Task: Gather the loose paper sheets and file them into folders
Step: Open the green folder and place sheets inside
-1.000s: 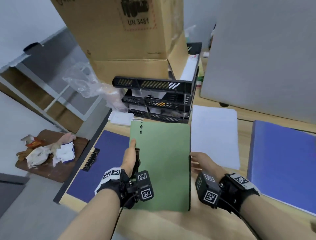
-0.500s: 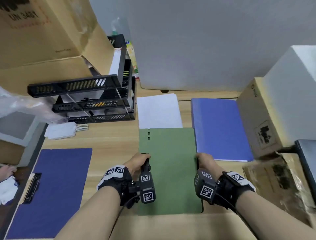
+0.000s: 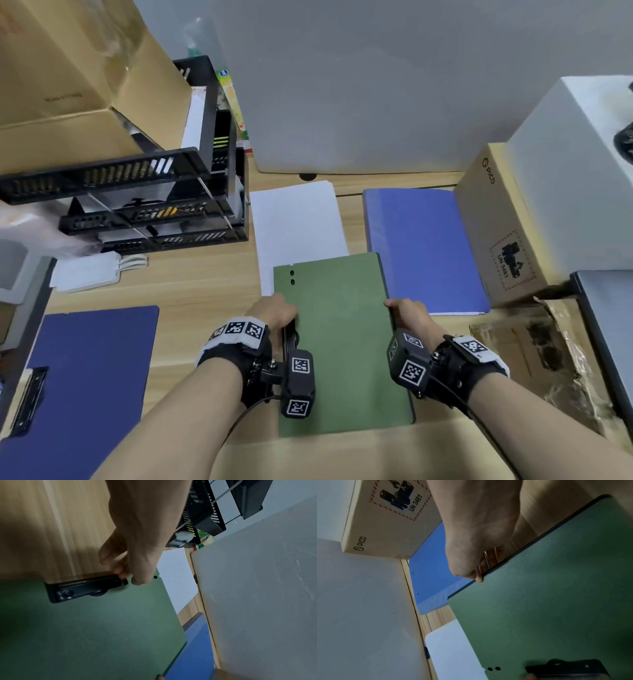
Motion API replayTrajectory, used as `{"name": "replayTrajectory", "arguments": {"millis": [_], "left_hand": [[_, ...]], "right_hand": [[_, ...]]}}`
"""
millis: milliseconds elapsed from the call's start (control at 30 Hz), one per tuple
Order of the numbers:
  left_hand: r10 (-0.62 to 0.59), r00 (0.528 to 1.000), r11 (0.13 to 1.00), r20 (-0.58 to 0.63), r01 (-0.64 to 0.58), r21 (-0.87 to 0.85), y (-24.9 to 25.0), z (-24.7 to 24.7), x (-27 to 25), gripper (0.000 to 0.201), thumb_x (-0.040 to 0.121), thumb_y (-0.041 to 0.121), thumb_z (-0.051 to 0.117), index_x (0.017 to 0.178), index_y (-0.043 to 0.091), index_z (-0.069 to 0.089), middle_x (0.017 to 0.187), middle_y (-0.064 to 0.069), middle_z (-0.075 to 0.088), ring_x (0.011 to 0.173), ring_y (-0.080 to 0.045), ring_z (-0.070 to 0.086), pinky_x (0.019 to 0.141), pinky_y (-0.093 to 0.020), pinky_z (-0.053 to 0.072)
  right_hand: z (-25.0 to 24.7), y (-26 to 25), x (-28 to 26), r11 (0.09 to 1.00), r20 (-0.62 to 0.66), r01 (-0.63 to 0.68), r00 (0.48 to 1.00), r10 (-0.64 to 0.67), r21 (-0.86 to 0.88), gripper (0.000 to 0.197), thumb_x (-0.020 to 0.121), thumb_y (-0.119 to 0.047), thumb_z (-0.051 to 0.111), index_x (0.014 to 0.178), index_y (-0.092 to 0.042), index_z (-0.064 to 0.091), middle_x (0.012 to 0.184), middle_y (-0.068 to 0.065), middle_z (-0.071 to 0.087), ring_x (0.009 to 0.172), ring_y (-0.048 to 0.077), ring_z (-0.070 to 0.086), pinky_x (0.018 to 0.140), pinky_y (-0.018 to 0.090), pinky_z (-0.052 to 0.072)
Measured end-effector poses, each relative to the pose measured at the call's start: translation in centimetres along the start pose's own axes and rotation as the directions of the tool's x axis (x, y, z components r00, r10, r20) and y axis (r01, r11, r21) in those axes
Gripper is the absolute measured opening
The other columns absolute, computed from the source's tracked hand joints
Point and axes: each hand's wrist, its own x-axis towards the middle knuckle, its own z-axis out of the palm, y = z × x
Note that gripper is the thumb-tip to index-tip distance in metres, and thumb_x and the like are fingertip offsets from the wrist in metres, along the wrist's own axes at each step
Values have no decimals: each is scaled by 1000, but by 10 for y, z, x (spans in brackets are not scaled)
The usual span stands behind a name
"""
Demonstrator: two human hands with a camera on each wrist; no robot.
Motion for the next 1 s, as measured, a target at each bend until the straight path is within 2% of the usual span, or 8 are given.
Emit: {"name": "replayTrajectory", "arguments": {"millis": [133,233,300,433,533,633,800,1000], "left_hand": [[127,990,990,-65,-131,-48,23,1,14,21,92,19,40,92,6,57,96,-17,60,86,-31,58,67,-31,37],[263,965,941,7,-255,-221,40,8,24,27,97,16,45,121,13,54,113,-9,59,101,-24,55,84,-30,40],[333,943,915,20,-318,-249,47,11,29,45,95,11,47,140,13,43,109,-7,56,98,-21,54,83,-29,41],[389,921,895,2,-377,-238,57,13,42,72,92,10,53,154,22,19,99,-4,53,89,-20,54,85,-31,44],[398,917,879,12,-378,-291,68,10,50,81,91,9,51,155,28,5,87,-7,59,74,-20,57,72,-31,47],[373,926,893,50,-344,-290,78,10,60,76,91,10,52,154,23,12,89,-4,59,69,-20,58,57,-28,45],[331,943,892,21,-306,-331,81,19,78,50,89,10,54,135,16,34,75,-6,56,61,-25,57,52,-26,41],[291,956,882,19,-261,-392,85,14,72,19,89,17,53,108,14,48,80,-9,64,81,-31,70,74,-37,54]], "right_hand": [[-1,5,1,999,6,-10,1000,10,-38,28,96,-11,51,114,9,60,76,17,64,55,26,58,35,18,41],[-3,8,0,998,34,-13,999,16,-69,23,95,-7,49,104,8,62,75,18,63,52,25,56,36,17,41],[-2,7,-2,996,45,-19,999,22,-82,19,93,-6,49,96,7,64,70,17,62,49,24,56,38,18,41],[-3,7,2,995,55,-2,998,8,-104,19,92,-8,49,93,4,63,74,19,57,49,24,51,45,20,38],[-4,8,2,999,81,10,997,-7,-41,22,92,0,44,92,7,64,73,20,60,42,20,56,38,16,40],[-3,10,3,1000,91,-15,996,13,24,29,92,2,38,70,-7,55,51,4,50,31,10,41,33,14,29],[-4,12,11,998,53,-13,999,11,54,26,93,-5,36,74,-18,48,57,-3,43,41,8,31,39,17,20],[0,6,12,994,78,-15,997,7,104,15,96,-7,41,91,-17,51,64,-2,49,50,11,36,46,18,23]]}}
